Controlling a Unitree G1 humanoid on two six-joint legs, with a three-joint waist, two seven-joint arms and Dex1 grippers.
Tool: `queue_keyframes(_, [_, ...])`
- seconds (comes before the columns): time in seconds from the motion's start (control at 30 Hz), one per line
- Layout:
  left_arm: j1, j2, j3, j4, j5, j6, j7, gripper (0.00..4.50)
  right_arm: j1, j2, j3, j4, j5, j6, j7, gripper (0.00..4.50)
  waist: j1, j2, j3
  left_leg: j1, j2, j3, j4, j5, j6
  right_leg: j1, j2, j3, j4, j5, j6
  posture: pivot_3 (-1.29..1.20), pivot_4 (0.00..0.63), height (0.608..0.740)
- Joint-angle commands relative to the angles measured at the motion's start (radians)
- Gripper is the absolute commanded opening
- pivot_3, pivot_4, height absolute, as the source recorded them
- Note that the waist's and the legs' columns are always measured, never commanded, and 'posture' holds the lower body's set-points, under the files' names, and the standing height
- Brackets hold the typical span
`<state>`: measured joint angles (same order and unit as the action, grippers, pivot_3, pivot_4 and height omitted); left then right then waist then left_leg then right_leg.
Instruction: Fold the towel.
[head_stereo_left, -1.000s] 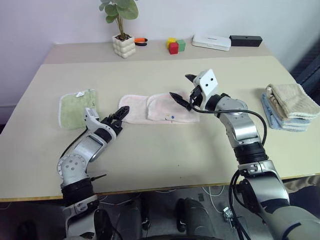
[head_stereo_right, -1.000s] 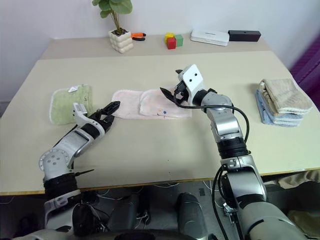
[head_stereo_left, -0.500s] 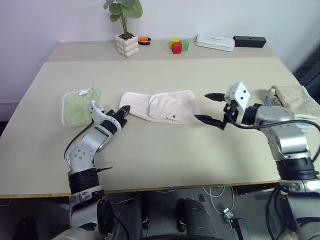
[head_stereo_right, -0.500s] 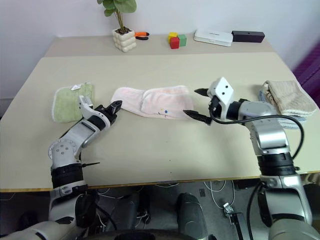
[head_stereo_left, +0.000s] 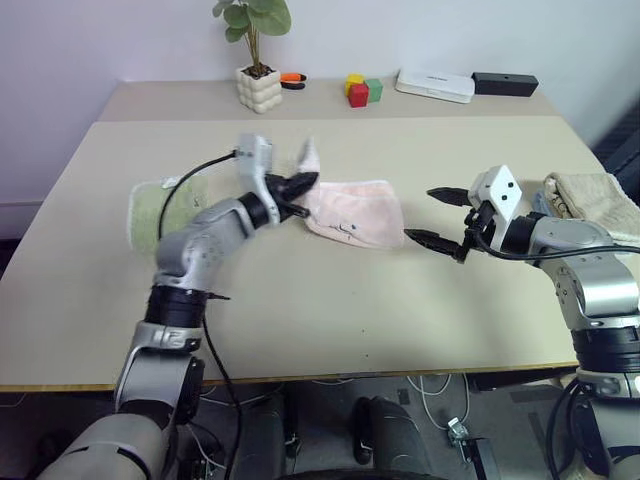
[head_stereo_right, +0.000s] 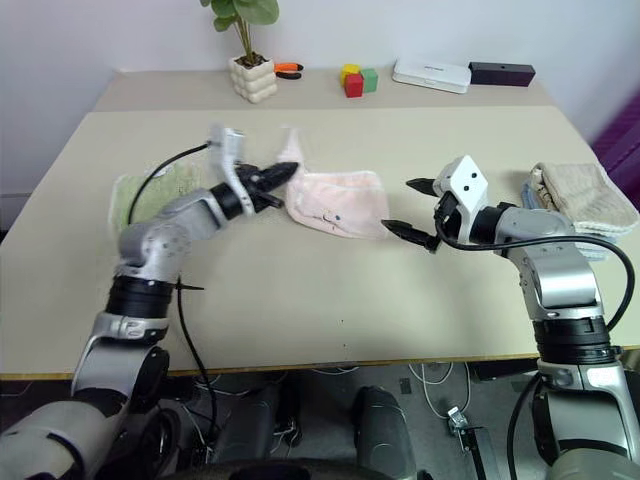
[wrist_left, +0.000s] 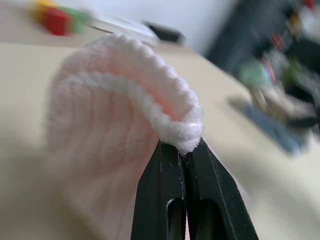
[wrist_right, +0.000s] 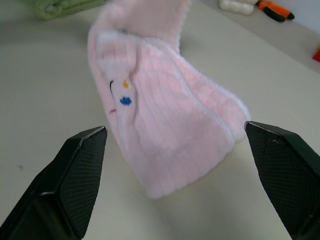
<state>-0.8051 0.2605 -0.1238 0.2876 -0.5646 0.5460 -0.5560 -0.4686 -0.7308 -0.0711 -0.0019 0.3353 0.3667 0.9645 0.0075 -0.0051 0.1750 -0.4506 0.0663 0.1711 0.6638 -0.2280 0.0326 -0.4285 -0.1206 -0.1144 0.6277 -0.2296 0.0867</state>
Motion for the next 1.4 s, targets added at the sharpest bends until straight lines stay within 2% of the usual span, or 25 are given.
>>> queue_keyframes(0.03, [-0.077, -0.042, -0.091, 0.1, 0.118, -0.118, -0.145, 0.03, 0.008, -0.021, -0.072, -0.054, 0.049, 0.026, -0.011, 4.5, 0.002, 0.0, 0.0, -0.001, 0.0, 0.0, 0.0, 0.0, 0.001, -0.001, 0.0, 0.0, 0.0, 0.0, -0.001, 0.0, 0.15, 0.74])
queue_keyframes(0.17, [-0.116, -0.096, -0.172, 0.239, 0.232, -0.24, -0.272, 0.03, 0.039, -0.02, -0.138, -0.103, 0.121, 0.075, -0.017, 4.5, 0.003, 0.0, 0.0, -0.004, 0.0, -0.001, 0.0, -0.001, 0.003, -0.003, 0.0, -0.001, 0.0, 0.0, 0.0, 0.0, 0.15, 0.74])
queue_keyframes(0.27, [-0.142, -0.149, -0.184, 0.353, 0.288, -0.317, -0.315, 0.03, 0.069, -0.027, -0.157, -0.143, 0.136, 0.097, -0.029, 4.5, 0.003, 0.0, 0.0, -0.005, 0.0, -0.002, 0.001, -0.001, 0.003, -0.003, 0.0, -0.002, 0.0, 0.0, 0.001, 0.0, 0.15, 0.74])
queue_keyframes(0.43, [-0.209, -0.25, -0.186, 0.621, 0.406, -0.467, -0.306, 0.03, 0.104, -0.032, -0.177, -0.206, 0.15, 0.131, -0.064, 4.5, 0.005, 0.0, 0.0, -0.011, 0.0, -0.006, 0.004, -0.002, 0.005, -0.007, 0.0, -0.004, 0.0, 0.0, -0.001, 0.0, 0.15, 0.74])
queue_keyframes(0.6, [-0.26, -0.291, -0.141, 0.776, 0.455, -0.513, -0.253, 0.03, 0.12, -0.038, -0.187, -0.234, 0.151, 0.144, -0.093, 4.5, 0.004, 0.0, 0.0, -0.012, 0.0, -0.007, 0.004, -0.002, 0.006, -0.007, -0.001, -0.005, 0.001, 0.0, 0.0, 0.0, 0.15, 0.74])
queue_keyframes(0.63, [-0.267, -0.296, -0.128, 0.791, 0.455, -0.516, -0.253, 0.57, 0.121, -0.038, -0.19, -0.235, 0.151, 0.144, -0.099, 4.5, 0.004, 0.0, 0.0, -0.012, 0.0, -0.007, 0.004, -0.002, 0.006, -0.007, -0.001, -0.005, 0.0, 0.0, 0.0, 0.0, 0.15, 0.74])
queue_keyframes(0.67, [-0.272, -0.3, -0.116, 0.802, 0.456, -0.52, -0.255, 0.86, 0.121, -0.038, -0.192, -0.235, 0.153, 0.144, -0.104, 4.5, 0.004, 0.0, 0.0, -0.012, 0.0, -0.007, 0.004, -0.002, 0.006, -0.007, -0.001, -0.005, 0.001, 0.0, 0.0, 0.0, 0.15, 0.74])
queue_keyframes(0.7, [-0.276, -0.303, -0.106, 0.81, 0.459, -0.526, -0.257, 1.33, 0.121, -0.038, -0.193, -0.234, 0.154, 0.143, -0.107, 4.5, 0.004, 0.0, 0.0, -0.012, 0.0, -0.007, 0.004, -0.002, 0.006, -0.007, -0.001, -0.005, 0.001, 0.0, 0.0, 0.0, 0.15, 0.74])
queue_keyframes(0.9, [-0.287, -0.31, -0.069, 0.823, 0.484, -0.55, -0.244, 4.35, 0.093, -0.027, -0.171, -0.205, 0.144, 0.127, -0.123, 4.5, 0.003, 0.0, 0.0, -0.012, 0.0, -0.008, 0.004, -0.002, 0.006, -0.006, -0.001, -0.005, 0.001, 0.001, 0.0, 0.0, 0.15, 0.74])
queue_keyframes(1.0, [-0.269, -0.312, -0.067, 0.779, 0.478, -0.568, -0.308, 4.44, 0.071, -0.022, -0.164, -0.18, 0.137, 0.115, -0.131, 4.5, 0.003, 0.0, 0.0, -0.012, 0.0, -0.008, 0.004, -0.002, 0.006, -0.006, -0.001, -0.005, 0.001, 0.001, 0.0, 0.0, 0.15, 0.74])
queue_keyframes(1.13, [-0.197, -0.3, -0.086, 0.628, 0.453, -0.509, -0.452, 4.44, 0.043, -0.021, -0.153, -0.142, 0.13, 0.097, -0.129, 4.5, 0.002, 0.0, 0.0, -0.012, 0.0, -0.008, 0.004, -0.002, 0.006, -0.007, -0.001, -0.006, 0.001, 0.001, 0.0, 0.0, 0.15, 0.74])
queue_keyframes(1.4, [-0.111, -0.262, -0.084, 0.423, 0.441, -0.441, -0.477, 4.44, 0.011, -0.015, -0.149, -0.091, 0.118, 0.071, -0.129, 4.5, 0.003, 0.0, 0.0, -0.012, 0.0, -0.008, 0.005, -0.002, 0.006, -0.006, 0.0, -0.006, 0.002, 0.001, 0.002, 0.0, 0.15, 0.74])
